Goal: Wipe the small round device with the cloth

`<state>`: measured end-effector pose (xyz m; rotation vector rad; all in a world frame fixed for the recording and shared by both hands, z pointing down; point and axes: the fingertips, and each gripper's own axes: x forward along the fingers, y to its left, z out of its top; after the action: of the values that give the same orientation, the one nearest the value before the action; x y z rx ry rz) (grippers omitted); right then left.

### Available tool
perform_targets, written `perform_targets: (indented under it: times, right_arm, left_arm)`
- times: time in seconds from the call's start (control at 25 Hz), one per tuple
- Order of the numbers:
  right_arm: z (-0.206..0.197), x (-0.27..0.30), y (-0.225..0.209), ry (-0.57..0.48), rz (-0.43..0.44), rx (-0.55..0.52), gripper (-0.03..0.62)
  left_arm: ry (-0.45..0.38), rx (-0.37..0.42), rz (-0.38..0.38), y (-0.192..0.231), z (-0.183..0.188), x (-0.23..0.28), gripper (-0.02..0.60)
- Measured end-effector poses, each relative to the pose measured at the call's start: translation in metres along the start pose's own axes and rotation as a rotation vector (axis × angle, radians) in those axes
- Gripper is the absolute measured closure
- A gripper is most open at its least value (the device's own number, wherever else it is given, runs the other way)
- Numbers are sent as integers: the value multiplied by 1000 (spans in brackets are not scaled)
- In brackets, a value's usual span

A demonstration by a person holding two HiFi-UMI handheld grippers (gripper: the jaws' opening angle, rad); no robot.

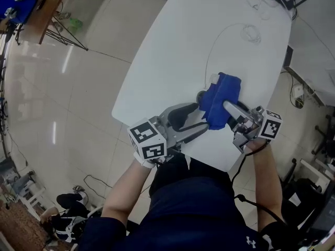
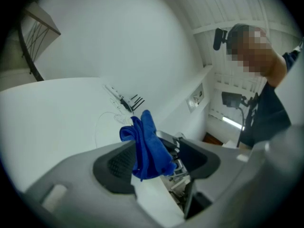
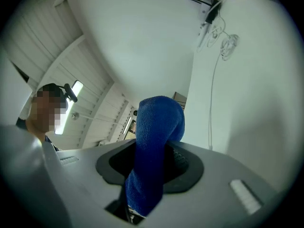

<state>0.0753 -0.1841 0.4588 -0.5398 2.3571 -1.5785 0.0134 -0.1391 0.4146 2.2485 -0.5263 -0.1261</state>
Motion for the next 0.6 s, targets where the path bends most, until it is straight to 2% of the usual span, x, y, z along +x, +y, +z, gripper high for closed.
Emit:
perform_targets:
  times: [0.12,0.24,0.4,0.6]
  right_arm:
    - [-8,-8,-23,75,-40,53,441]
    - [-16,-10,-44,130,-56,131,439]
    - [-16,-7,-47,141,-23,218,439]
    - [-14,-18,-66,127,-41,280,439]
  left_arm:
    - [4,-2,7,10,-6,1,293]
    - [46,-11,23,24,-17,4,291]
    - [89,-23,24,35,-32,10,291]
    - [101,-29,28,44,-38,16,291]
